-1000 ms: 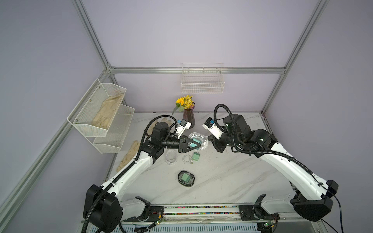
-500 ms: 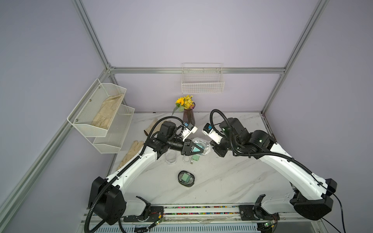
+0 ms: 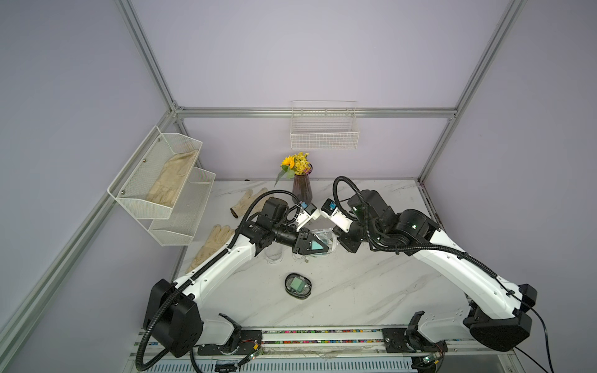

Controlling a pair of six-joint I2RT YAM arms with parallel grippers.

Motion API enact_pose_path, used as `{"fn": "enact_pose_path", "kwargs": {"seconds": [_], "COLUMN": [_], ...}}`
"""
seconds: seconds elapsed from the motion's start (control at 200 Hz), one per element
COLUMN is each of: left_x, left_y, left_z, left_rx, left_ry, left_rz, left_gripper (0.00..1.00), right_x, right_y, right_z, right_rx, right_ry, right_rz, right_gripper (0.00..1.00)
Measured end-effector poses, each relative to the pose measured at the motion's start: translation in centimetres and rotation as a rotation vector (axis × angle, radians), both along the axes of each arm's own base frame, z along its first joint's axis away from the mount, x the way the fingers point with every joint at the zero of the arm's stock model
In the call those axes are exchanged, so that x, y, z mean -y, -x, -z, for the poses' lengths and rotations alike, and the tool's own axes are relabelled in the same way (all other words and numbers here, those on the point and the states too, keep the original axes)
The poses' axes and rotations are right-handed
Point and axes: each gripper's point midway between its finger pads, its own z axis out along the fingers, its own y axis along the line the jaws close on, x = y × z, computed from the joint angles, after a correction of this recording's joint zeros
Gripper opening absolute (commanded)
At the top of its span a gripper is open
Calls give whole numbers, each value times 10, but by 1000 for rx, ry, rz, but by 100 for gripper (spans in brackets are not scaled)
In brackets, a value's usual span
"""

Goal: Pack away charging kits
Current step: Zip the zipper on the storage bag, then place the storage bag at the center of the board.

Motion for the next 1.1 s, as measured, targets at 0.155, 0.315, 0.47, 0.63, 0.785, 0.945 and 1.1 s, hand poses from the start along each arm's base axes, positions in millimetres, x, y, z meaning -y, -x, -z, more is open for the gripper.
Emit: {"fn": "enact_pose_path", "kwargs": {"seconds": [0.155,0.315,0.47,0.63,0.785,0.945,1.1], "left_x": [3,16,39,75,100,123,141], "left_y": [-7,-40,-84,-109,-116,-128,-146], "left_z": [1,9,43,98,186,231,232], "left_rx": [-63,-118,-182,-228,-260,-298,-337], "left_ry": [-22,-57,-108,-167,-316,-346,-267], "left_rz": [-53,-224,-485,-725,-886,-1004,-1079], "left_gripper": [0,0,0,0,0,0,0], "right_x": [13,46,66,71,85,93,92], "right_y": [-19,-24,-27,-39,-50,-48,-40], "right_z": [-28,-73,-86,-58,-43,-37,-31], "right_rx": [120,269,316,257,193,158,130], "right_ry": [-54,-123,-165,-176,-235,-294,-331], "right_rz": [130,278,381,452,512,522,503], "right_gripper": [53,60,66,70,70,71,71]}}
